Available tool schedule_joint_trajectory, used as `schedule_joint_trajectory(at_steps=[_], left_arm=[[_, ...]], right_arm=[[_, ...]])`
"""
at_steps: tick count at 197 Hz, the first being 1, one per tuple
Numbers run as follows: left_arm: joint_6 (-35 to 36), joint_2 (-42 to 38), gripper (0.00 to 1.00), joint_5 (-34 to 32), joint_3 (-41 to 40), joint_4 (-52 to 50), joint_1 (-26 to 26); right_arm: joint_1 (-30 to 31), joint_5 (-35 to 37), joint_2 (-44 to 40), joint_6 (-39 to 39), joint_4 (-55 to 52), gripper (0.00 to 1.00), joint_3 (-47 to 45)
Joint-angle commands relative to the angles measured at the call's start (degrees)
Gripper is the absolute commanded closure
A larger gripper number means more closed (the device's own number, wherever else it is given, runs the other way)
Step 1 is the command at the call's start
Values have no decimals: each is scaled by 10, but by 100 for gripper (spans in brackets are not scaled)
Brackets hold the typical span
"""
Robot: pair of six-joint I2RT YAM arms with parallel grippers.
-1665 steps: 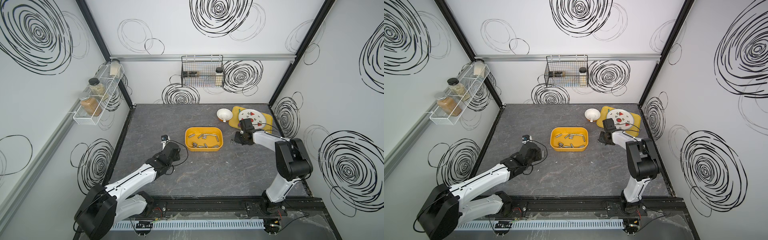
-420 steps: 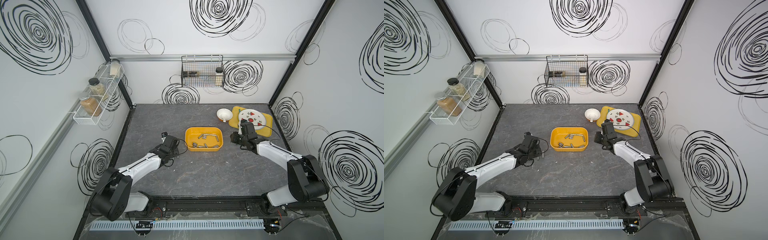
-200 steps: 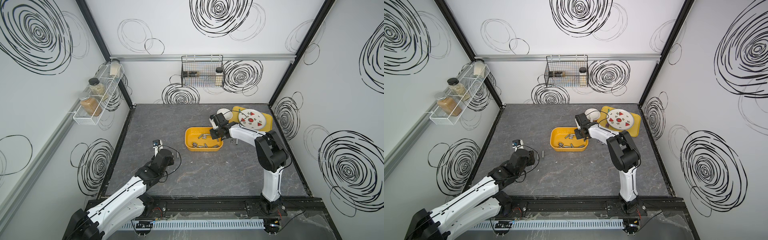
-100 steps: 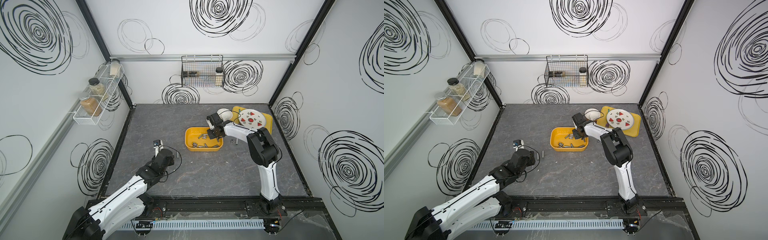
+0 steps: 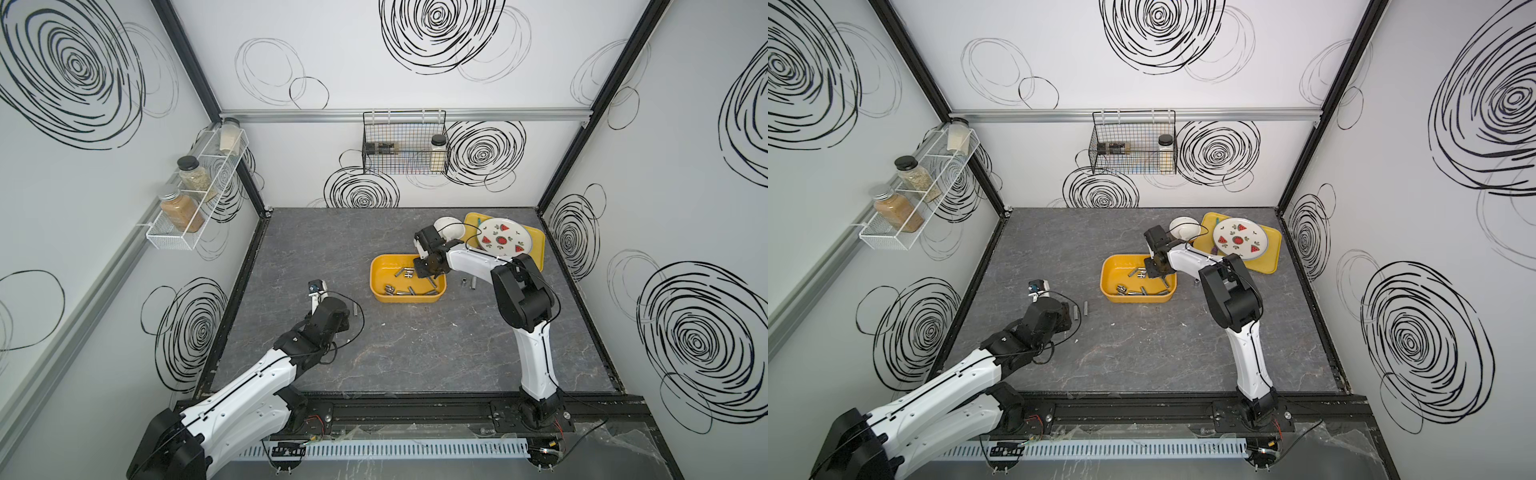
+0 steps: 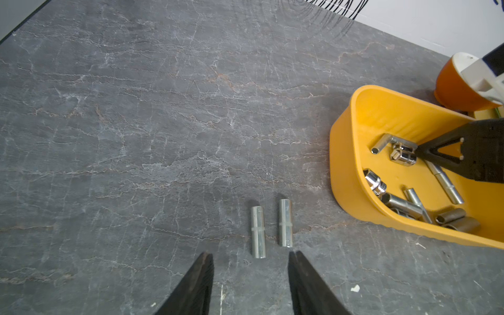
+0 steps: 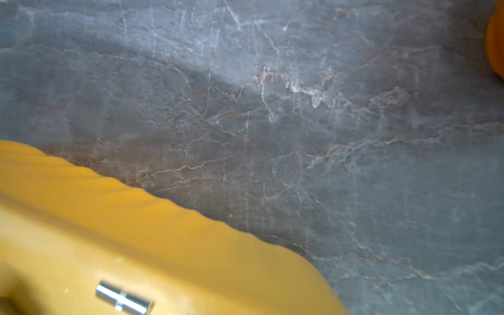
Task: Take out the socket from the storage box
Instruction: Pick up the socket head from the storage box.
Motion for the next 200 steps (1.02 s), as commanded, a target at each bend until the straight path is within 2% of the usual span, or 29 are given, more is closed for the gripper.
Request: schedule_joint_trajectory(at_steps=[1, 55, 86, 116, 200], left_arm=[[2, 4, 48, 0, 12, 19, -2], [2, 5, 48, -1, 12, 18, -2], [1, 10, 48, -1, 13, 20, -2], [1, 12, 48, -1, 13, 20, -3], [0, 11, 48, -5, 13, 17, -2]], right_arm=[[9, -5, 21, 26, -41, 82, -15], [15, 25, 7, 59, -39, 84, -5], [17, -5, -27, 87, -17, 87, -11], [17, 4, -50, 122, -23, 88, -12], [17, -39, -128, 188, -17, 91, -37]])
